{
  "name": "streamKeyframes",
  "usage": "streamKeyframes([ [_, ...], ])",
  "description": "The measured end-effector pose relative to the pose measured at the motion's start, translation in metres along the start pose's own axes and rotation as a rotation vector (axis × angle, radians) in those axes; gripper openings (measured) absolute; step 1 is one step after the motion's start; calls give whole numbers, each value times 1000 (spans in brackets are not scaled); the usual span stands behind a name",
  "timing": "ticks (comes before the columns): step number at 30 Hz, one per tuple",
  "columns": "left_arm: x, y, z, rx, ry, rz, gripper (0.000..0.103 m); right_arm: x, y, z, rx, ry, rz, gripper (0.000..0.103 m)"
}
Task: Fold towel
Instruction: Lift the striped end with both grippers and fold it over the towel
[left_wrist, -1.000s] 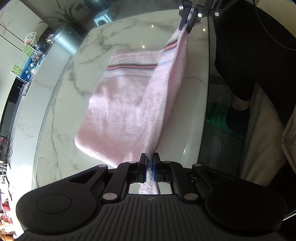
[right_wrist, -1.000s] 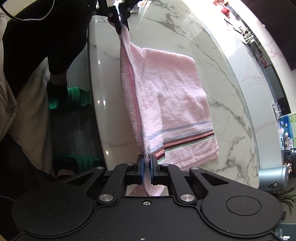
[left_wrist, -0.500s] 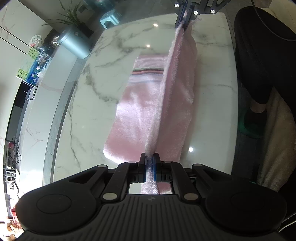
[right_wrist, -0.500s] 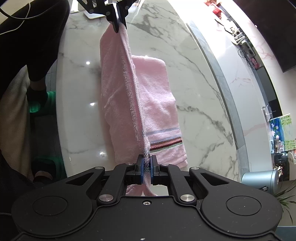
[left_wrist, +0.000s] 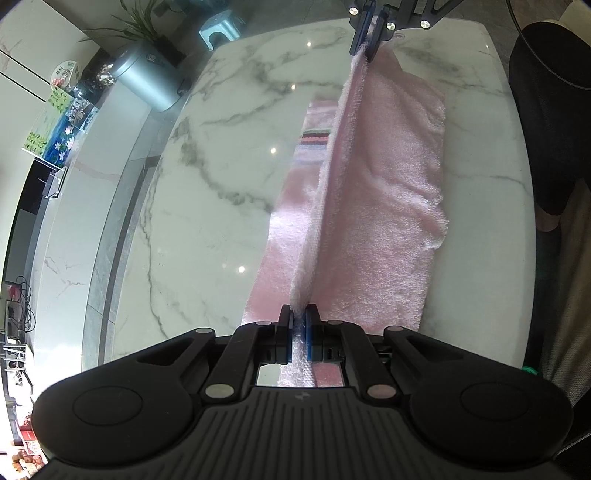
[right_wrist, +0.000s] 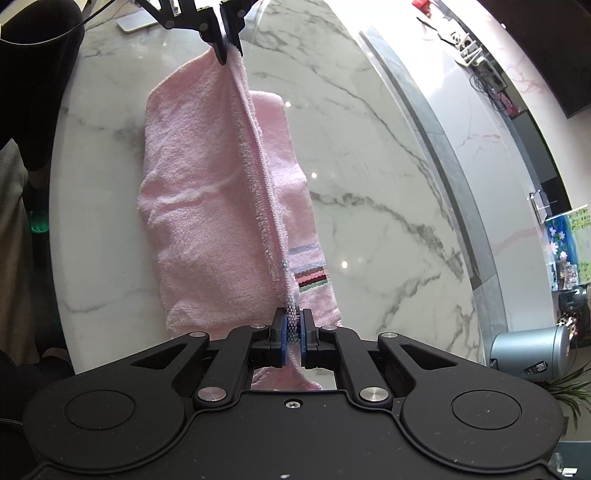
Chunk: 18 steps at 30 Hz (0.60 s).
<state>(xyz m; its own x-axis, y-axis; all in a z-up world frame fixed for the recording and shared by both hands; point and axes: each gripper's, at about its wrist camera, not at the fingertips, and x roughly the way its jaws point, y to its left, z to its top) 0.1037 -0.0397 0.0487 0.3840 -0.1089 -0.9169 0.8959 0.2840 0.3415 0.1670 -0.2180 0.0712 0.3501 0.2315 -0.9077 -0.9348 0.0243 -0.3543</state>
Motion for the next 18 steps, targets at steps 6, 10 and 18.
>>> streamKeyframes([
  [6, 23, 17, 2, 3, 10, -24, 5, 20, -11, -1, 18, 9, 20, 5],
  [10, 35, 28, 2, -9, 17, -45, 5, 36, -20, -2, 35, 20, 42, 5],
  [18, 64, 35, -5, -31, 40, -76, 5, 69, -23, -3, 63, 42, 84, 5],
])
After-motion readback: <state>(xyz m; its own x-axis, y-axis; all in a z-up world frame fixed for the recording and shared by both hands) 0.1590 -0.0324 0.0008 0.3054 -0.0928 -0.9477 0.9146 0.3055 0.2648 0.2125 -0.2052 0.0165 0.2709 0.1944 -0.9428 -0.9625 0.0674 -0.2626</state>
